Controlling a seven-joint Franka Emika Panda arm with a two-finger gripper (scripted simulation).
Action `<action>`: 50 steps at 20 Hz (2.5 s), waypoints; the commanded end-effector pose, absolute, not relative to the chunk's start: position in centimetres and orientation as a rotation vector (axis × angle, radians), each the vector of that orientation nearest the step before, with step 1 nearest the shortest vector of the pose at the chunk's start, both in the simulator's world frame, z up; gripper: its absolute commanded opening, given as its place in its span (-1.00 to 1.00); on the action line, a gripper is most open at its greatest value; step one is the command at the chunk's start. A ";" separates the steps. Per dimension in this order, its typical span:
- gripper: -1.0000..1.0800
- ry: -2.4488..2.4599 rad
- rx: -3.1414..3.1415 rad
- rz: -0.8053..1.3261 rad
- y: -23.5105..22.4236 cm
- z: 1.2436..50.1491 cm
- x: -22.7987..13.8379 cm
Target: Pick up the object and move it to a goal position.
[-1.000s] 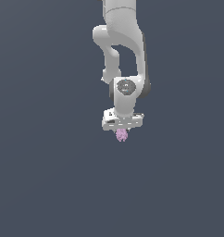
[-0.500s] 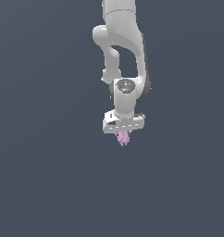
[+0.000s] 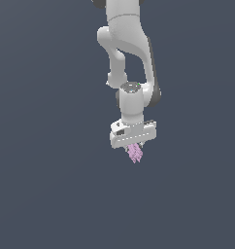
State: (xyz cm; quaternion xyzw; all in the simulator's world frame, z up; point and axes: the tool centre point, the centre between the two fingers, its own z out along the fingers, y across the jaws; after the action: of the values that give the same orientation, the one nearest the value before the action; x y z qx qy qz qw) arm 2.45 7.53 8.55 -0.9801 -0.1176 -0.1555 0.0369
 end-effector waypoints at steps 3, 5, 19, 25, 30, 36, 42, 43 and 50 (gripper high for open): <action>-1.00 -0.419 -2.937 -0.660 8.6 10.4 5.2; -1.00 -0.444 -2.900 -0.740 9.1 11.4 6.3; -1.00 -0.591 -2.616 -1.211 12.3 18.9 11.8; -1.00 -0.651 -2.460 -1.403 13.8 23.0 13.2; -1.00 -0.702 -2.313 -1.557 14.9 26.6 13.8; -1.00 -0.749 -2.165 -1.690 16.1 29.9 13.8; -1.00 -0.780 -2.068 -1.765 16.8 31.9 13.6; -1.00 -0.784 -2.056 -1.773 16.9 32.2 13.5; -1.00 -0.799 -2.019 -1.796 17.3 32.8 13.3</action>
State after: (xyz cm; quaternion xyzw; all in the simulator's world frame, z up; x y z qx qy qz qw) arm 13.37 17.20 32.70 -0.7089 -0.2787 -0.6277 0.1605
